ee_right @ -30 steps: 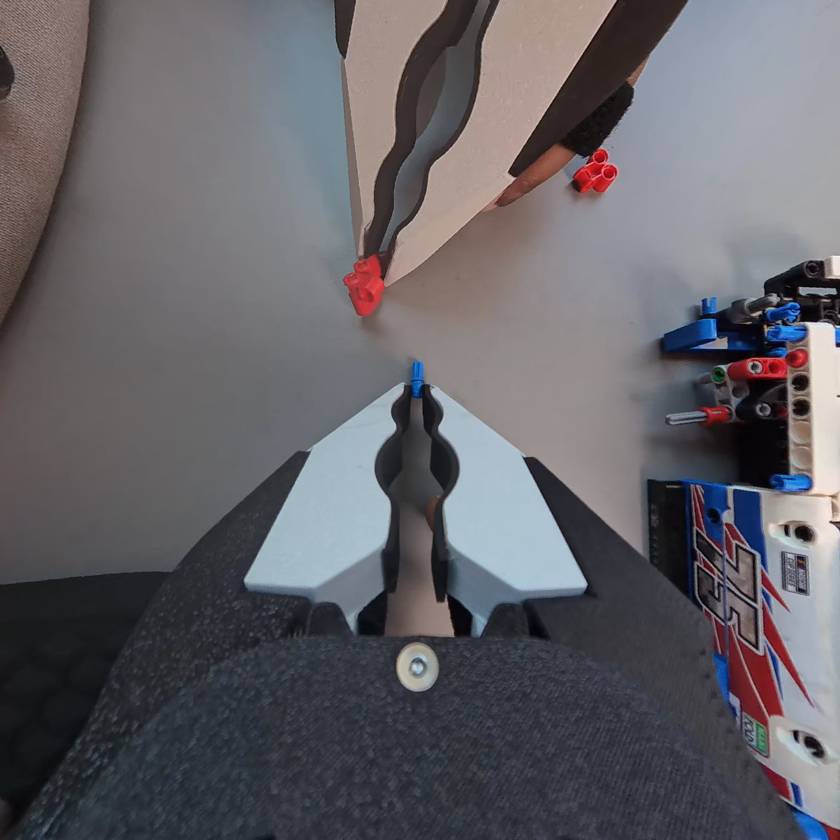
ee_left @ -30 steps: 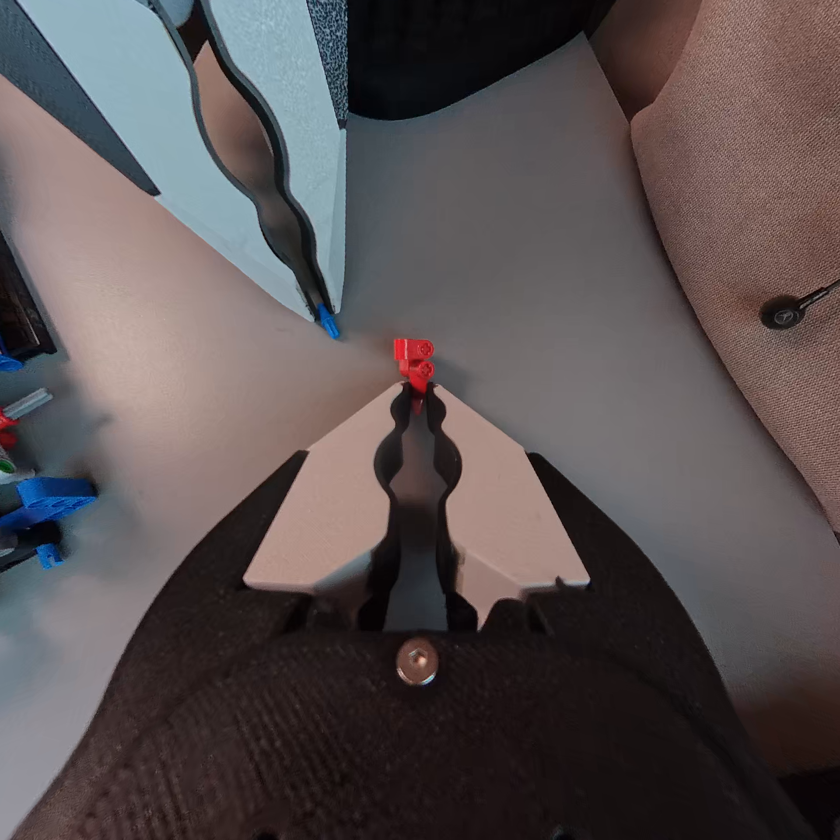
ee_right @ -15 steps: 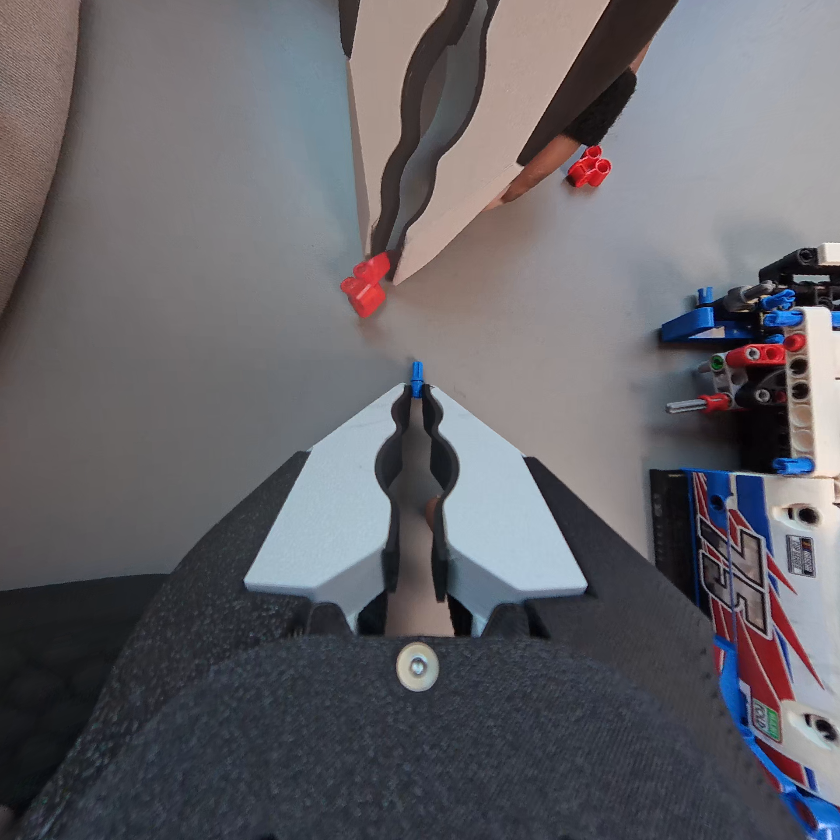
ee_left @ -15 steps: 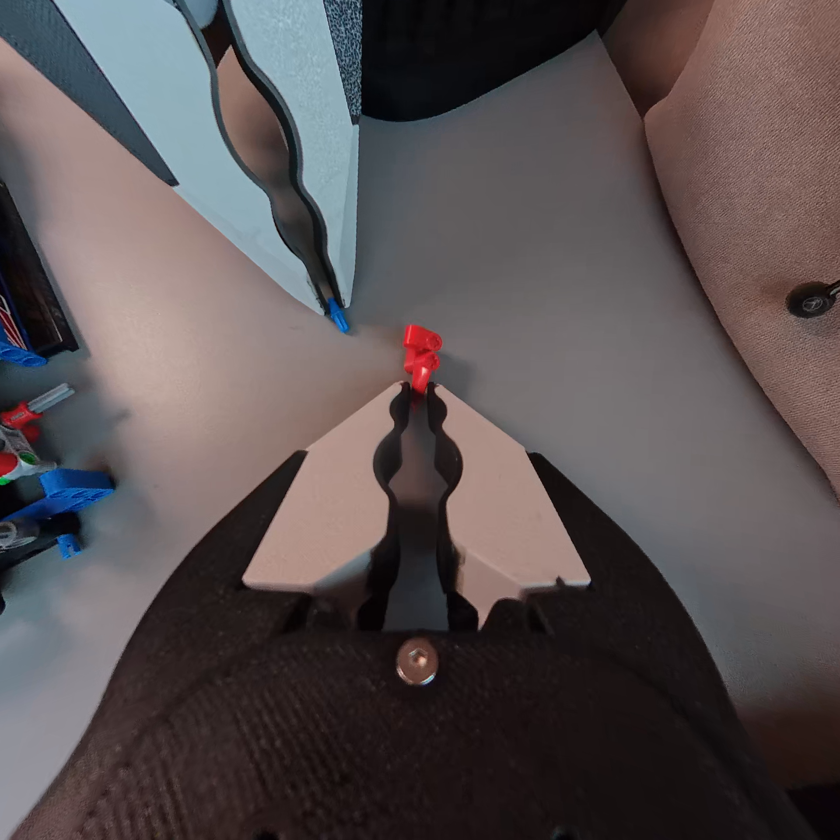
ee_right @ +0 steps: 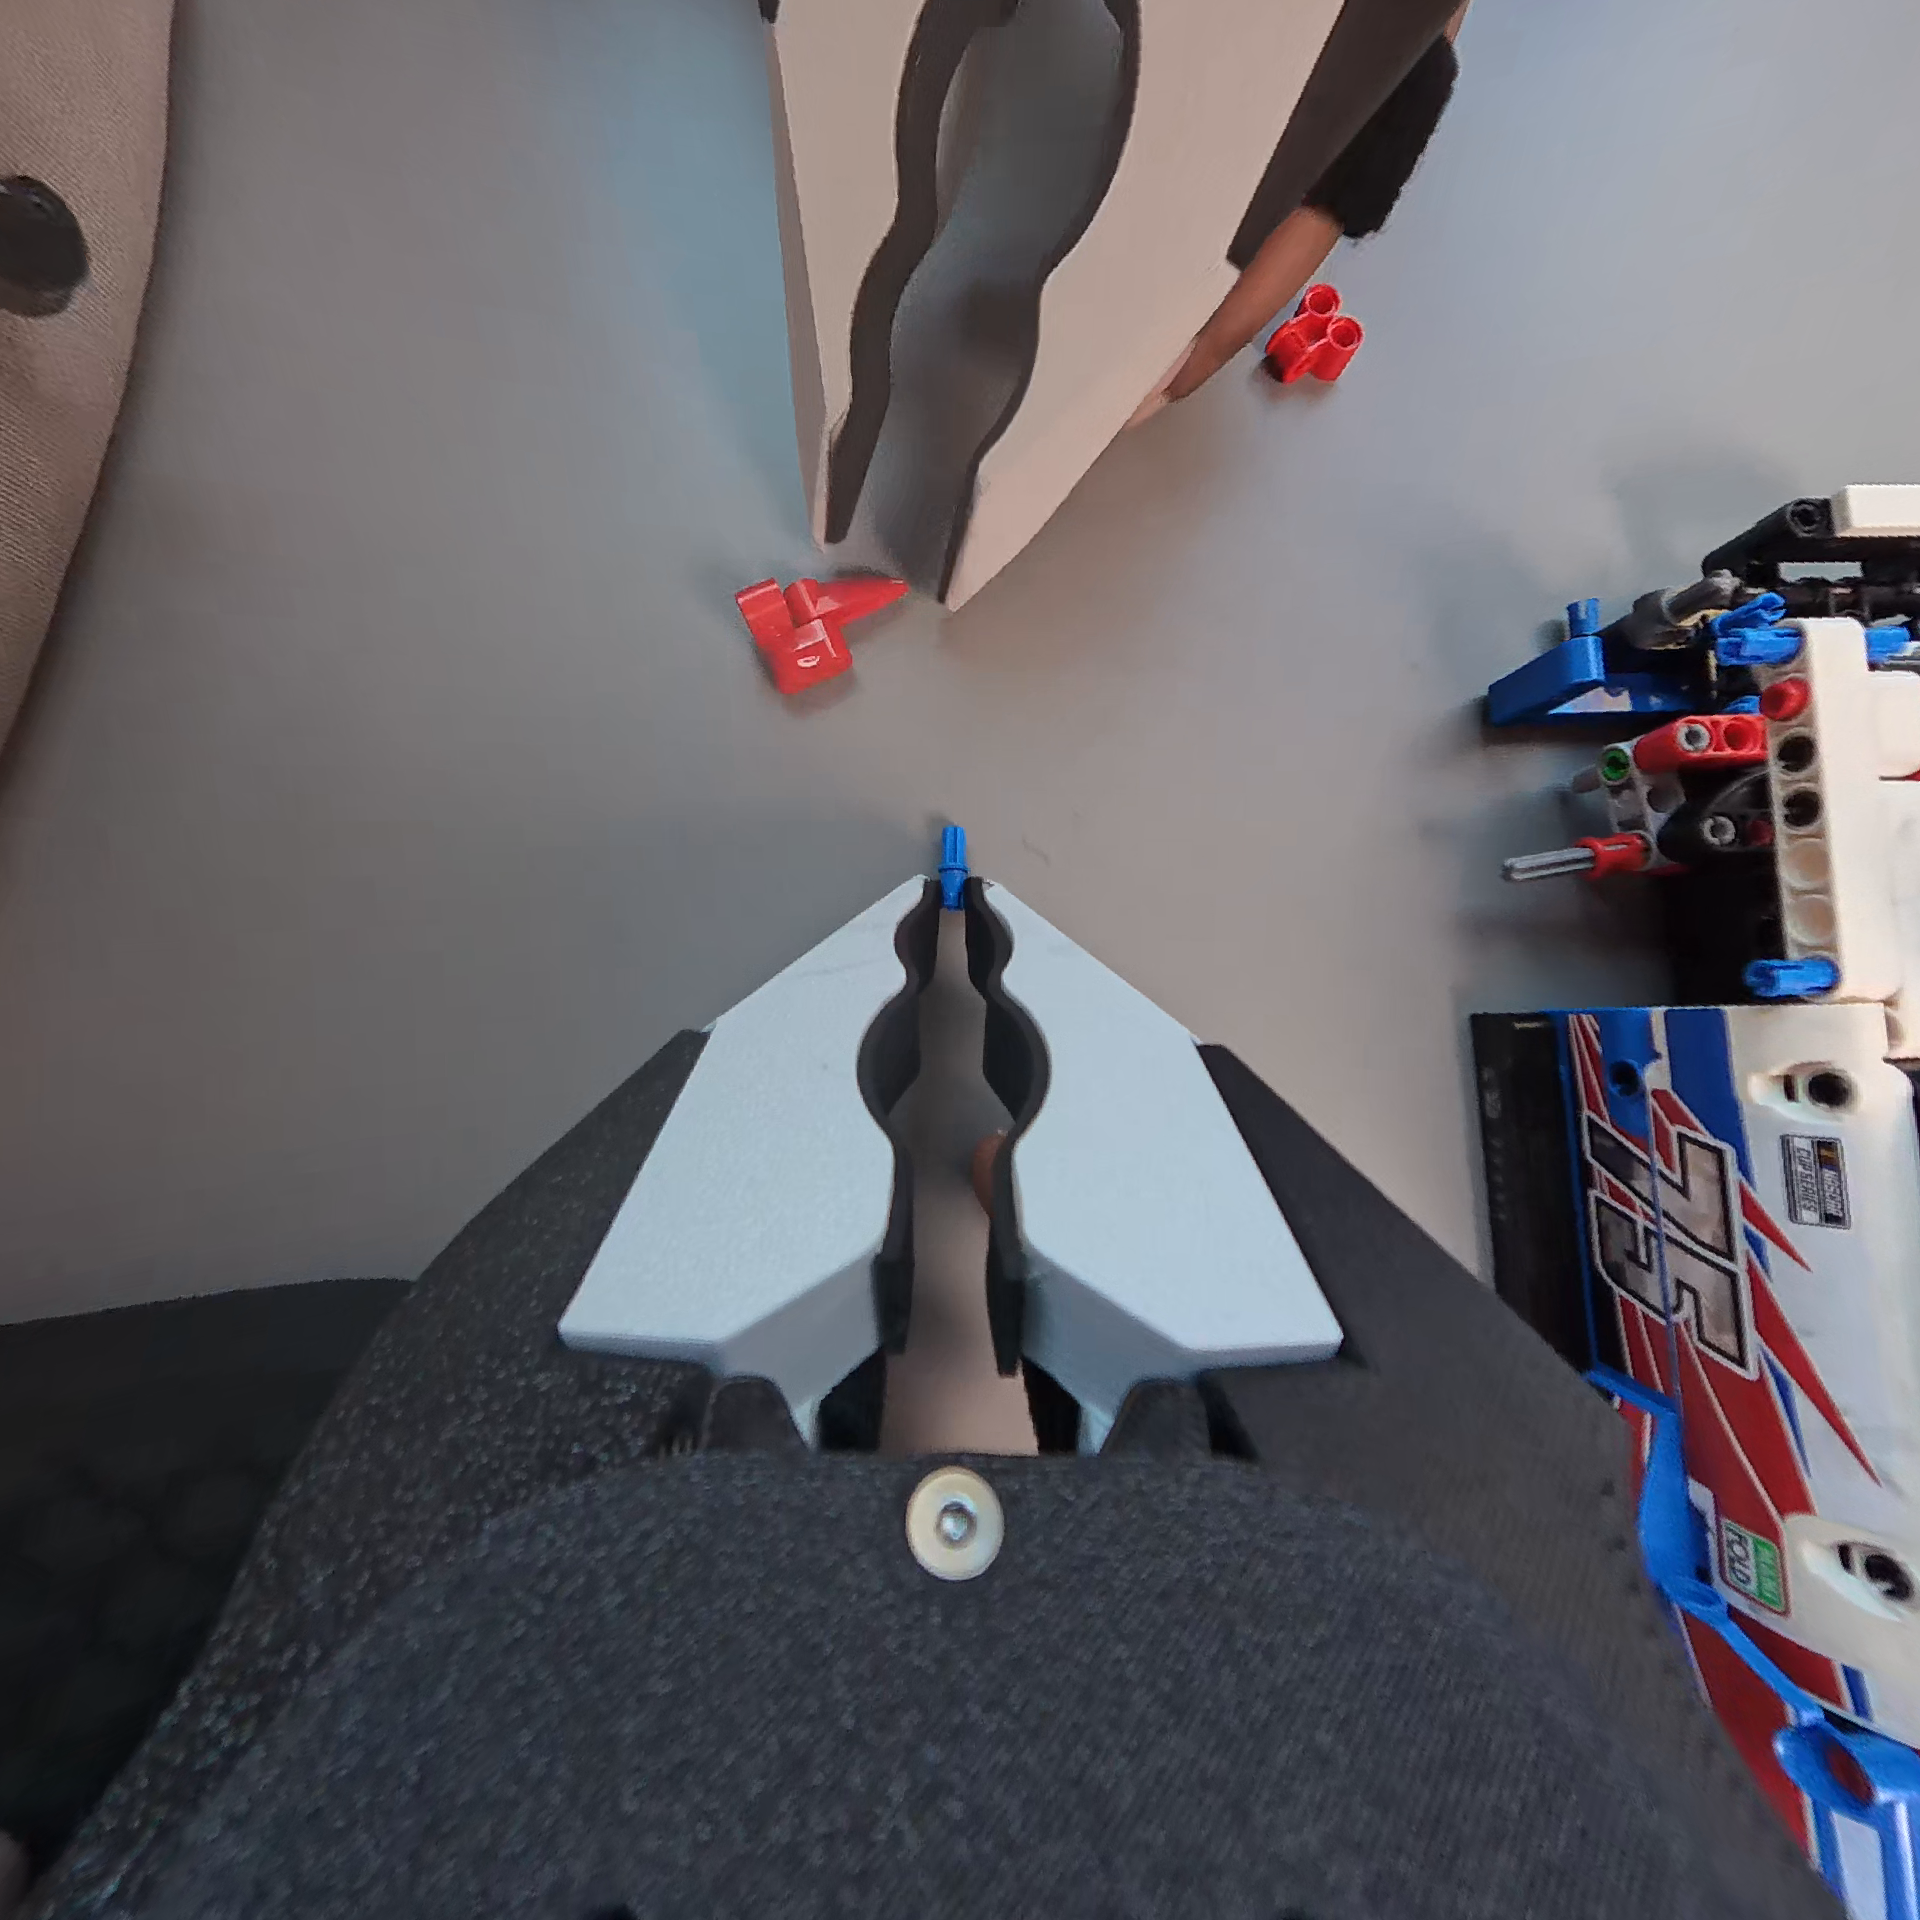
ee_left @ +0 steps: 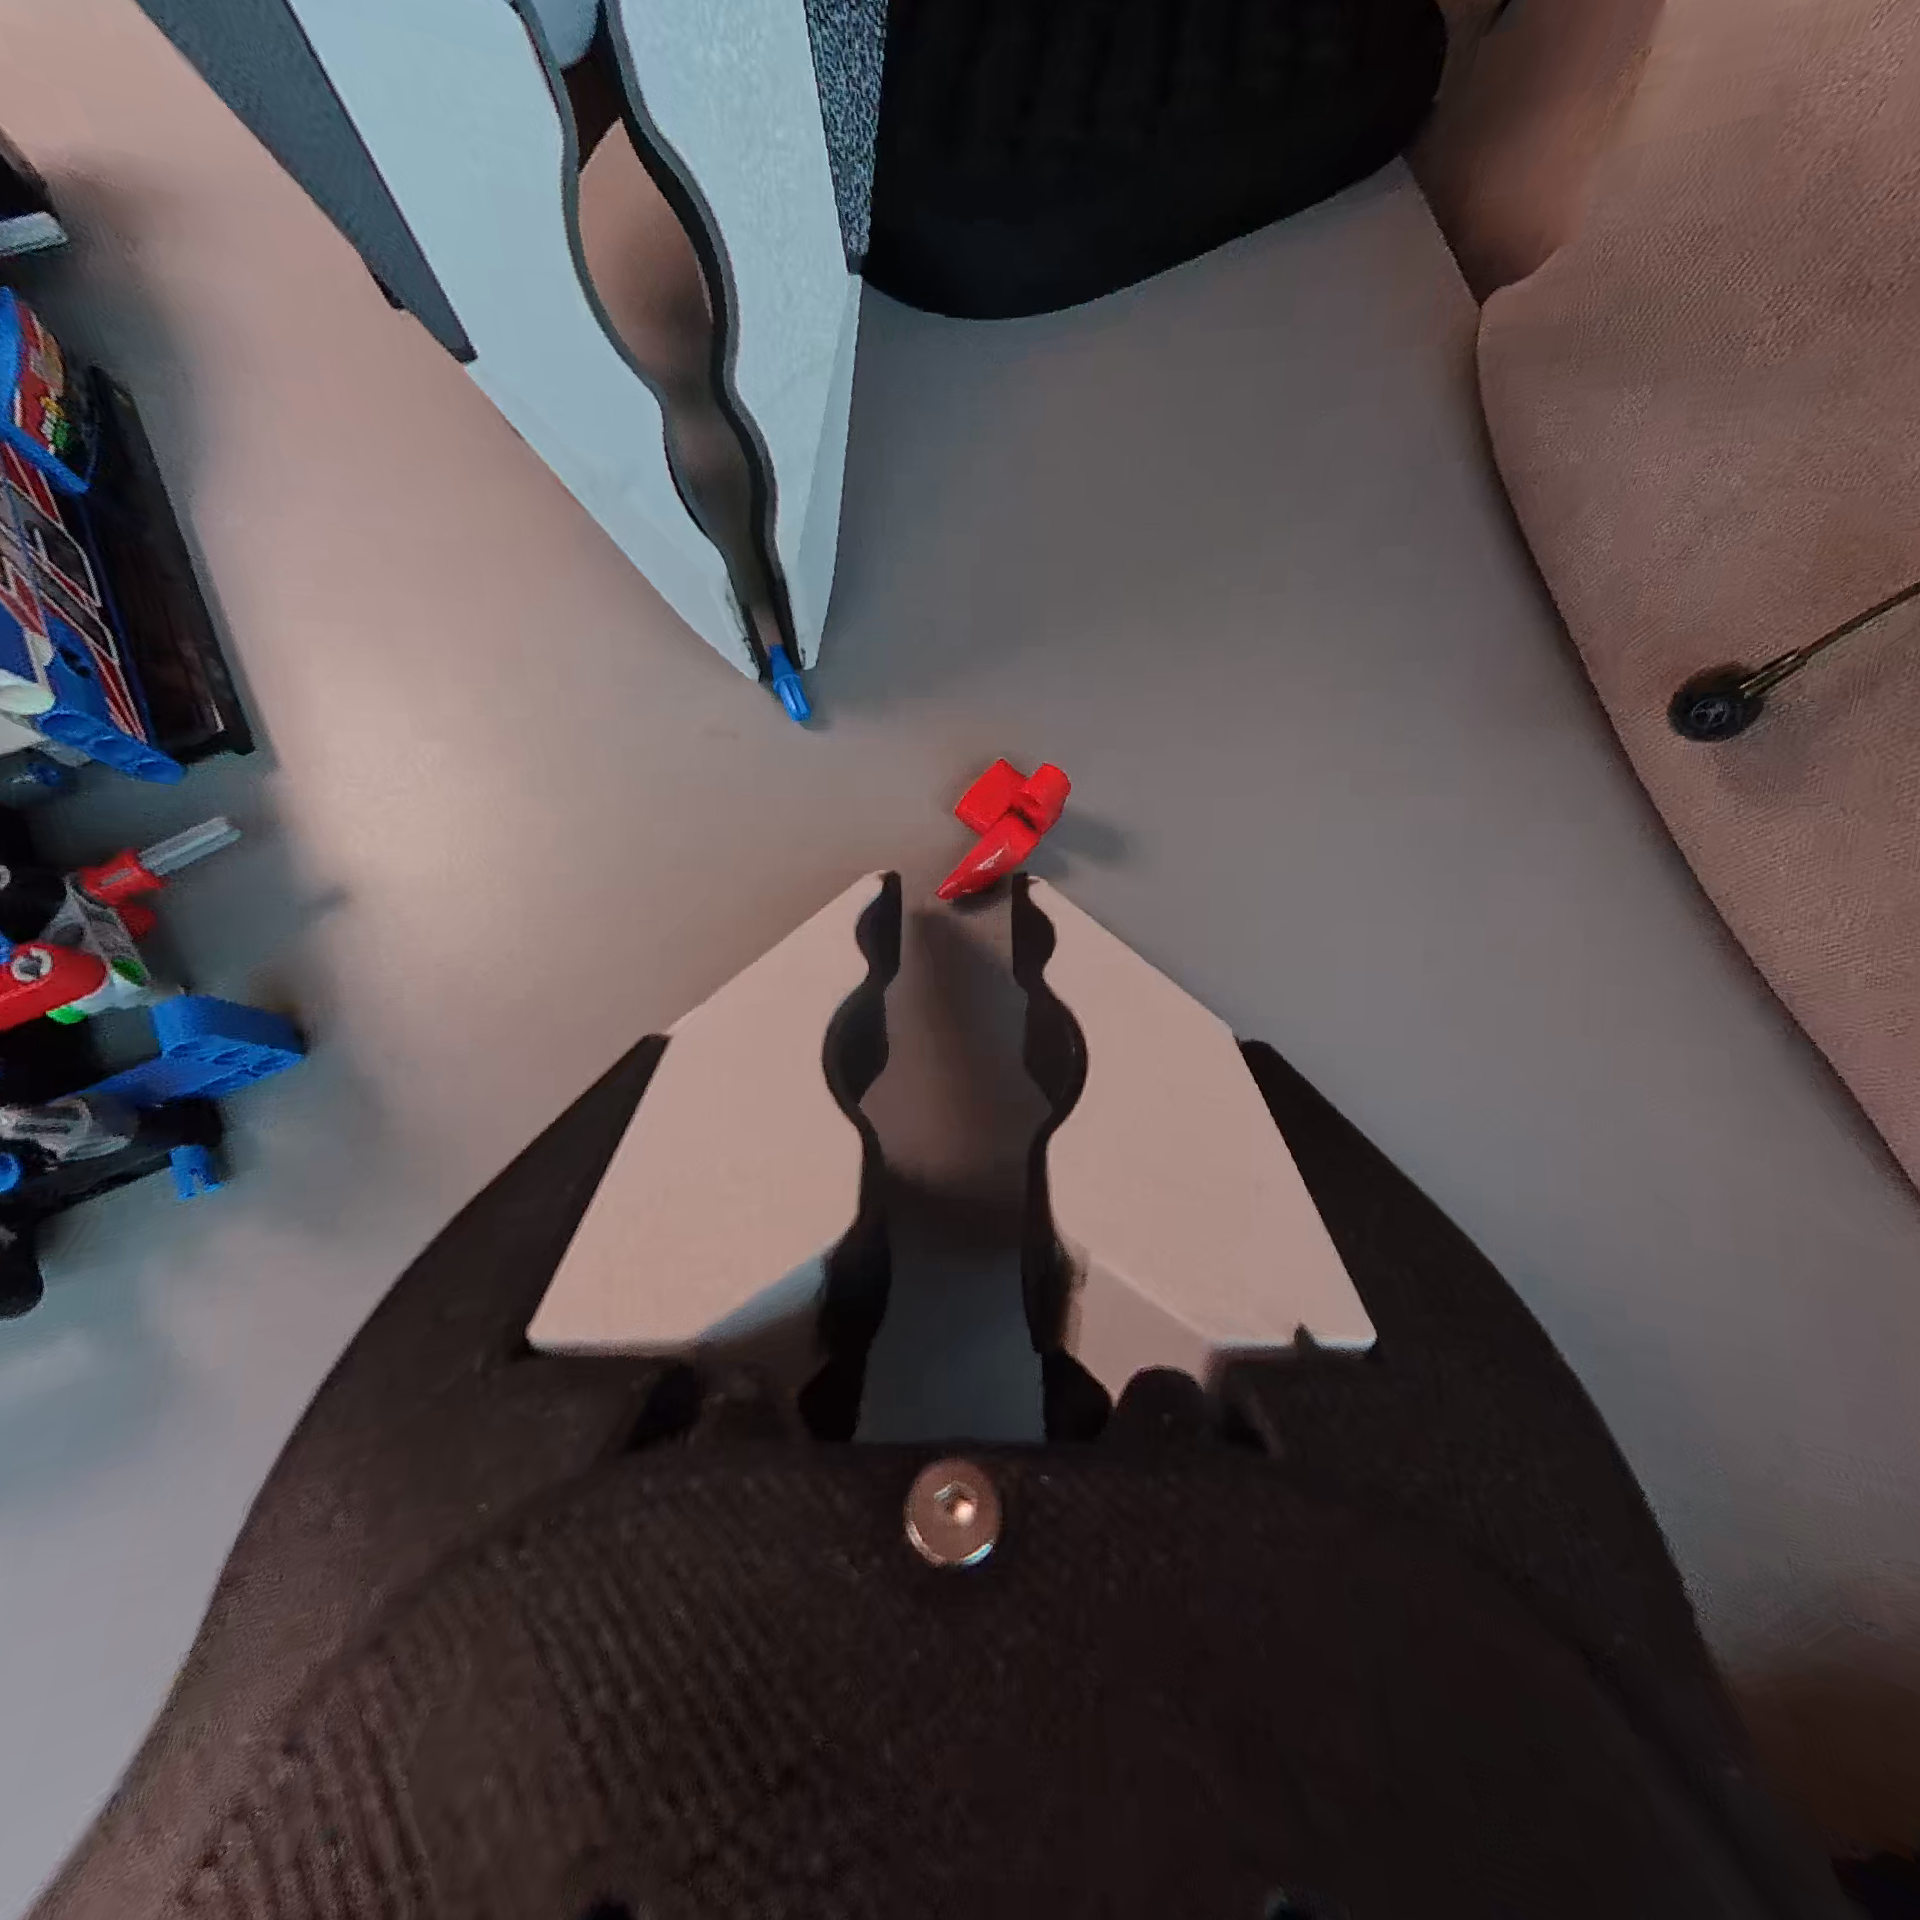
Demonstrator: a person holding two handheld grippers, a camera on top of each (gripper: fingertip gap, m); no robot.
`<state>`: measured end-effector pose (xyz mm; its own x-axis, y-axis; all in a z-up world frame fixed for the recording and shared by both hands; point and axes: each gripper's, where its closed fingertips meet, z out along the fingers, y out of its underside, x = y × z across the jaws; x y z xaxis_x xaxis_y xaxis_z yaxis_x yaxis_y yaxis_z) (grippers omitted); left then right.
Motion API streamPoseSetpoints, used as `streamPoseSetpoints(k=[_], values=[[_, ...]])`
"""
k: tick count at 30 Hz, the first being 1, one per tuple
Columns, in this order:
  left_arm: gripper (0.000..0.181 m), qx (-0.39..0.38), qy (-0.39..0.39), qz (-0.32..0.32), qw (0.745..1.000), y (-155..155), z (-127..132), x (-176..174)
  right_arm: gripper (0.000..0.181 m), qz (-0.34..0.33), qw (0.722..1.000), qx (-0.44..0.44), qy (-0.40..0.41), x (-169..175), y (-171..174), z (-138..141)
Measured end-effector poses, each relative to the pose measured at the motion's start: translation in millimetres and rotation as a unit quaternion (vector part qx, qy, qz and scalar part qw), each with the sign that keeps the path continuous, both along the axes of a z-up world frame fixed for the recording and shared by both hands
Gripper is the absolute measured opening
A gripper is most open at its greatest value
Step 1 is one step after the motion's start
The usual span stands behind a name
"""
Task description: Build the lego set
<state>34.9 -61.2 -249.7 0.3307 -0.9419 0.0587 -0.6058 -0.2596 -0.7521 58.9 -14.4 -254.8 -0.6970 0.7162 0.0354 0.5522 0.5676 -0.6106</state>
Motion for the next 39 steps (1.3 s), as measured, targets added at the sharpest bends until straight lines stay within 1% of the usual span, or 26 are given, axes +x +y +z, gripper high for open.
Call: streamPoseSetpoints(k=[3,9,12,18,25,31,33,35,39], values=[[0.022,0.006,-0.018,0.01,1.0,-2.4,4.8,-1.0,0.003,-0.004,1.0,-0.002,-0.004,-0.4,1.3,-0.1],[0.024,0.028,-0.026,0.039,0.999,-2.7,10.0,-4.0,0.003,-0.021,1.0,-0.01,-0.014,-2.6,2.6,-0.2],[0.024,0.033,-0.026,0.042,0.998,-1.3,11.5,-4.5,0.003,-0.033,0.999,-0.014,-0.018,-3.6,3.4,-0.1],[0.024,0.035,-0.021,0.054,0.998,3.0,8.5,-9.2,0.003,-0.049,0.998,-0.018,-0.019,-5.0,4.6,0.0],[0.025,0.039,-0.019,0.09,0.995,15.7,5.4,-21.7,0.003,-0.068,0.997,-0.035,-0.003,-7.5,7.1,3.0],[0.026,0.045,-0.011,0.091,0.995,17.4,2.4,-20.1,0.003,-0.093,0.996,-0.01,0.007,-2.1,10.7,2.1],[0.026,0.043,-0.02,0.087,0.995,16.5,4.5,-17.0,0.003,-0.099,0.995,-0.002,0.008,0.6,10.5,1.8],[0.026,0.041,-0.027,0.08,0.996,13.9,6.0,-13.2,0.003,-0.108,0.994,0.004,0.014,0.8,11.0,1.6],[0.03,0.047,-0.011,0.057,0.997,7.4,2.3,-5.8,0.003,-0.114,0.993,0.012,0.019,2.0,9.6,1.1]])
